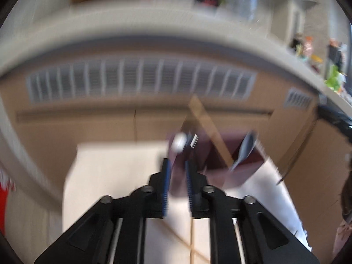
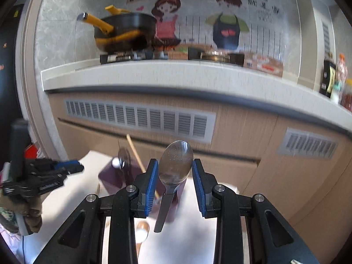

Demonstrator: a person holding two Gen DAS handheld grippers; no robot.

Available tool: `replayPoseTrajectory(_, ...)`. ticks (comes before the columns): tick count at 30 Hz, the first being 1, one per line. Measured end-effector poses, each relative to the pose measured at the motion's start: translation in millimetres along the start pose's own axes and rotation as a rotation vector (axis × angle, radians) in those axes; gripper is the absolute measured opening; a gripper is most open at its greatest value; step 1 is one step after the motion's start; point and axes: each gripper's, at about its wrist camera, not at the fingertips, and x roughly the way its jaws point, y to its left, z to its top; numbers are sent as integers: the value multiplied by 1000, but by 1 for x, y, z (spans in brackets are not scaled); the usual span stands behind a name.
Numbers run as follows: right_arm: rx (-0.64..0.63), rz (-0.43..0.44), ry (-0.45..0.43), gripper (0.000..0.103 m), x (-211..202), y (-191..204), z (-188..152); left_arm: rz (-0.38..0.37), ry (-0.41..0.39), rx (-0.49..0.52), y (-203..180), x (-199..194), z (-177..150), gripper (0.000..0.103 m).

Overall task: Organize utensils
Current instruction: 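Lower the chopstick into the caddy while the right gripper lowers the dark spoon in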

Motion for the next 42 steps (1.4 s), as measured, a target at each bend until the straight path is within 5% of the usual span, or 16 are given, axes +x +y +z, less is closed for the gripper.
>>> replayPoseTrajectory(5,2,5,63,29,5,-1,-22,-34,191,-69,15,40,-43,28)
replayPoseTrajectory(10,12,13,118,29,9,0,-37,-128,294,55,-23,69,-62,28)
replayPoseTrajectory(19,-19,27,143,29,0,3,-55,-29,472,224,-64,117,-77,28)
replayPoseTrajectory(23,-14,31,133,29,-2,3,-58,3,485,266,-79,120,-80,27)
replayPoseTrajectory(25,-13,33,126,29,-3,4,-60,5,487,259,-80,120,-81,14)
replayPoseTrajectory(26,-13,35,123,29,-4,4,-60,15,478,258,-81,119,-80,7)
replayPoseTrajectory(30,-9,36,117,28,-9,4,-62,10,384,235,-77,95,-83,6)
replayPoseTrajectory(37,-16,19,106,28,-21,7,-61,-49,71,149,-72,0,-78,5)
replayPoseTrajectory(42,-5,15,61,28,-35,12,-49,-87,-79,112,-63,-45,-39,5)
